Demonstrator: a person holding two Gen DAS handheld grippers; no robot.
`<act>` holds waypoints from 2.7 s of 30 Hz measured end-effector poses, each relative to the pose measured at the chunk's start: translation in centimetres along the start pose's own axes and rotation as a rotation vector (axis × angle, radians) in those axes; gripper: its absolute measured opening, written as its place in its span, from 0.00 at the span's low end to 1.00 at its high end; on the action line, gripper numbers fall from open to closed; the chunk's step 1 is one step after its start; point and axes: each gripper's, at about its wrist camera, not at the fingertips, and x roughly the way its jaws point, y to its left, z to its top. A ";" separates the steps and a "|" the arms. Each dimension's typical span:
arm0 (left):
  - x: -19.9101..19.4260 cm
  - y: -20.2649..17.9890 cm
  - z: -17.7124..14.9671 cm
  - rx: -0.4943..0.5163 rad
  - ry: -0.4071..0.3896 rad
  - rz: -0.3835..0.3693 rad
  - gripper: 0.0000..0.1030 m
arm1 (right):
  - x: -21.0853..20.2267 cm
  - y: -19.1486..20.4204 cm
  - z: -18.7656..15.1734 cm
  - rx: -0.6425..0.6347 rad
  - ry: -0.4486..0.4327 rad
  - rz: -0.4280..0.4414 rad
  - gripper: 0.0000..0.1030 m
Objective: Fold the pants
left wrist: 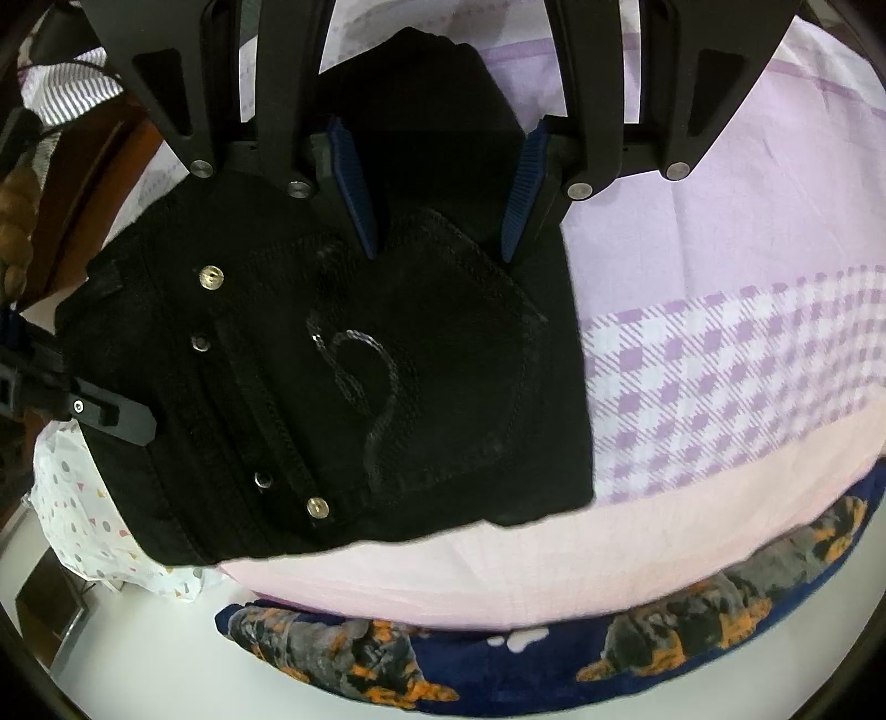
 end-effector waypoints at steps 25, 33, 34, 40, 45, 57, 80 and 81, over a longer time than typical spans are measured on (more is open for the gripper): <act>3.7 -4.7 0.3 0.146 0.025 -0.047 0.47 | -3.7 -7.4 1.5 0.070 -0.039 -0.189 0.14; 3.3 -4.4 0.0 0.159 0.022 -0.067 0.47 | -7.2 -7.4 0.6 0.135 -0.063 -0.219 0.38; 3.2 -4.3 -0.1 0.161 0.021 -0.068 0.47 | -7.6 -7.3 0.1 0.145 -0.058 -0.216 0.41; 2.0 -3.6 -1.4 0.153 0.021 -0.078 0.47 | -7.8 -6.8 -2.1 0.183 -0.040 -0.242 0.18; 1.7 -3.0 -1.6 0.164 0.039 -0.078 0.48 | -9.3 -4.2 -2.2 0.156 -0.098 -0.231 0.12; 1.2 -0.7 -2.6 0.132 0.077 -0.093 0.50 | -7.4 -7.5 -4.6 0.200 -0.030 -0.343 0.12; -1.2 -4.0 -2.3 0.259 0.045 -0.052 0.50 | -5.3 -1.6 -1.3 0.001 -0.019 -0.364 0.24; -1.3 -4.1 -2.4 0.261 0.049 -0.050 0.50 | -5.1 -1.7 -1.5 0.002 -0.013 -0.368 0.24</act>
